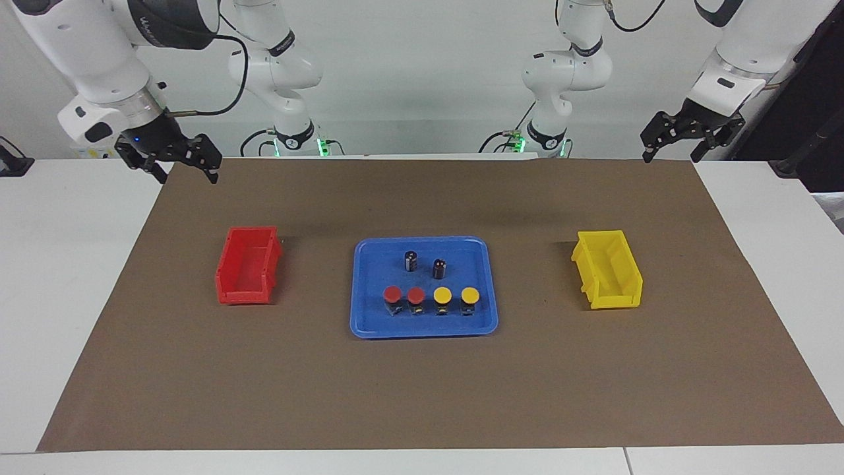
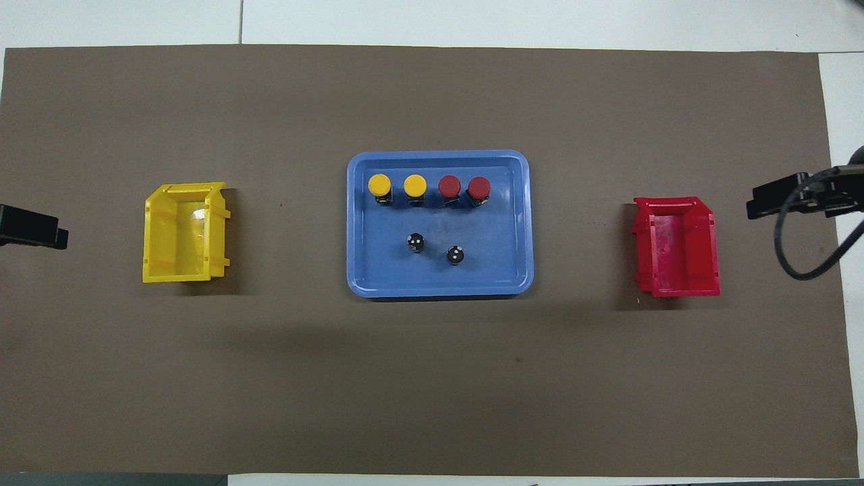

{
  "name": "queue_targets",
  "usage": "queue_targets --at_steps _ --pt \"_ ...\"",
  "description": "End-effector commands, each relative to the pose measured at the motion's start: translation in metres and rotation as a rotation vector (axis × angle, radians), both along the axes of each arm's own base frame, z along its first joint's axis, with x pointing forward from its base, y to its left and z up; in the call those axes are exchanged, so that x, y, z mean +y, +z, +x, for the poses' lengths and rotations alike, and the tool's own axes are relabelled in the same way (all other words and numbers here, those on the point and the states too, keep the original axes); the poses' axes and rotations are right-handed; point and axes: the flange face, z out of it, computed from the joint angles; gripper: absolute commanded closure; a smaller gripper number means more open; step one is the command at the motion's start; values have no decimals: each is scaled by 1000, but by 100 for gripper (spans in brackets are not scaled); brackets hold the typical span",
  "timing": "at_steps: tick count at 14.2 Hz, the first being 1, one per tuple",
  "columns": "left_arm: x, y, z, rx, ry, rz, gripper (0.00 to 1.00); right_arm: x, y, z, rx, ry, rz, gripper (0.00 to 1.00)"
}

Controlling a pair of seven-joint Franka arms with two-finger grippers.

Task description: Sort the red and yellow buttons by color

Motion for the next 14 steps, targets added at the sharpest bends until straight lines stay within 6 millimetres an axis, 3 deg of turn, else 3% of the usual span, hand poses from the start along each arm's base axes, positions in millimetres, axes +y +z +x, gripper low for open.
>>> queue_targets --at_steps 1,4,6,9,10,13,14 --pt "20 0 -10 19 45 0 0 54 -6 40 -6 -18 11 0" --pt "19 -7 -10 2 89 1 0 155 -33 89 13 -82 6 0" --pt "-2 -27 -17 -61 125 0 0 209 -56 102 -33 -108 6 0" --pt "-54 -49 -16 -83 94 -5 0 253 -92 112 -90 -112 11 0" --pt "-71 -54 -15 -82 67 -6 0 270 -115 111 -92 -88 5 0" --pt "-86 -48 -20 -62 115 -11 0 303 -183 112 -128 -35 -7 0" --pt "-90 -47 -19 -75 167 -14 0 304 -198 110 -137 -27 -12 0"
